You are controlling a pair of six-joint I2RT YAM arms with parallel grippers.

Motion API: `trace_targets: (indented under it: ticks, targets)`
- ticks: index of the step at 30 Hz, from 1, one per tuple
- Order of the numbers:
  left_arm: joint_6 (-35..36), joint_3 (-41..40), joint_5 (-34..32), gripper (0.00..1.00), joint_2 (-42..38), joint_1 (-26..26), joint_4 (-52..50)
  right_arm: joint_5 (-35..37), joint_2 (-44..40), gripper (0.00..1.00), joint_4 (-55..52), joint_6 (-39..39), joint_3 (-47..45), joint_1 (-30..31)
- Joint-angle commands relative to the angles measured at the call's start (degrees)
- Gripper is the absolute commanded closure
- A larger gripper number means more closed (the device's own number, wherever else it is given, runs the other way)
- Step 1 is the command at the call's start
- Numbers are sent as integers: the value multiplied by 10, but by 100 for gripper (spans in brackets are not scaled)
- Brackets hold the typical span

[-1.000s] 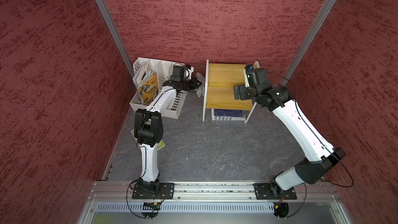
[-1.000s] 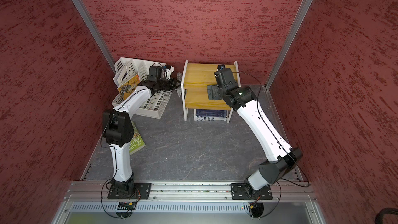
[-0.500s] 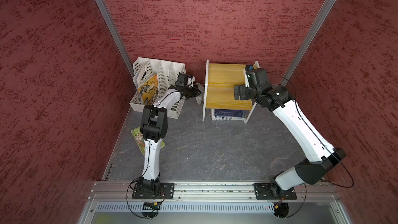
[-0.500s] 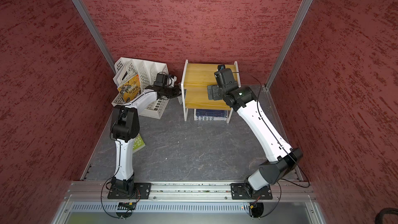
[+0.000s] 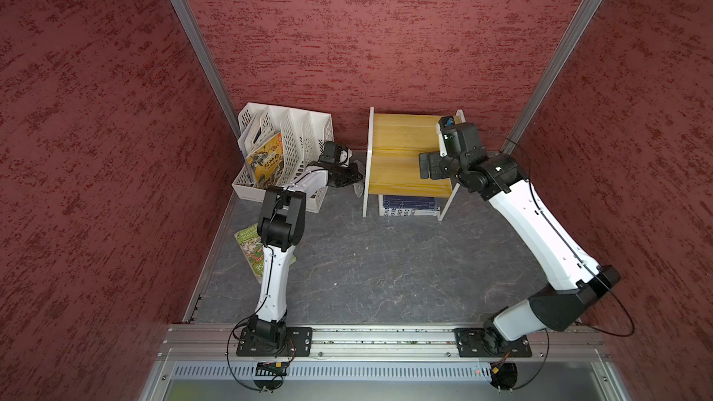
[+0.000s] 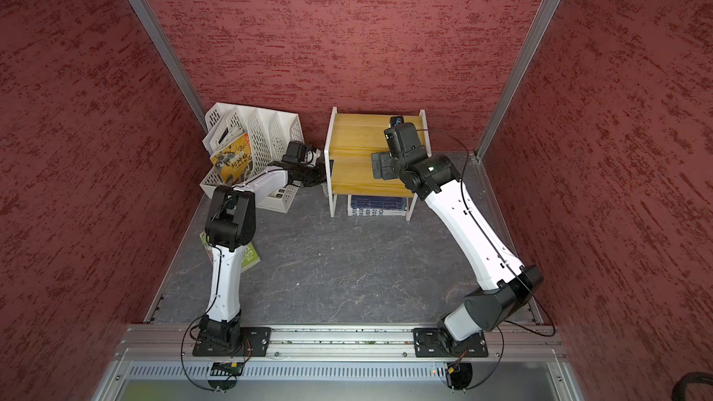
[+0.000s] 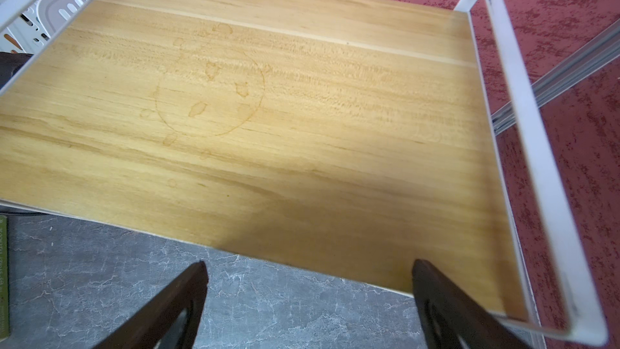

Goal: Wipe the bookshelf clean with a cloth
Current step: Wipe the dust from the shelf.

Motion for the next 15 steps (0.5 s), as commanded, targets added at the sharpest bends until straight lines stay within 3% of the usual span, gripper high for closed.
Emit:
trace_targets:
  ticks: [1,9,15]
  targets:
    - [8,-22,3,100,-38,5,13,-17,7,2,-51,12,-22,-3]
    - [12,-91,12,100,-153,37,31,-19,8,2,-46,10,-24,-3]
    - [-12,-161,87,100,-216,47,123,-20,9,2,-44,10,-24,-3]
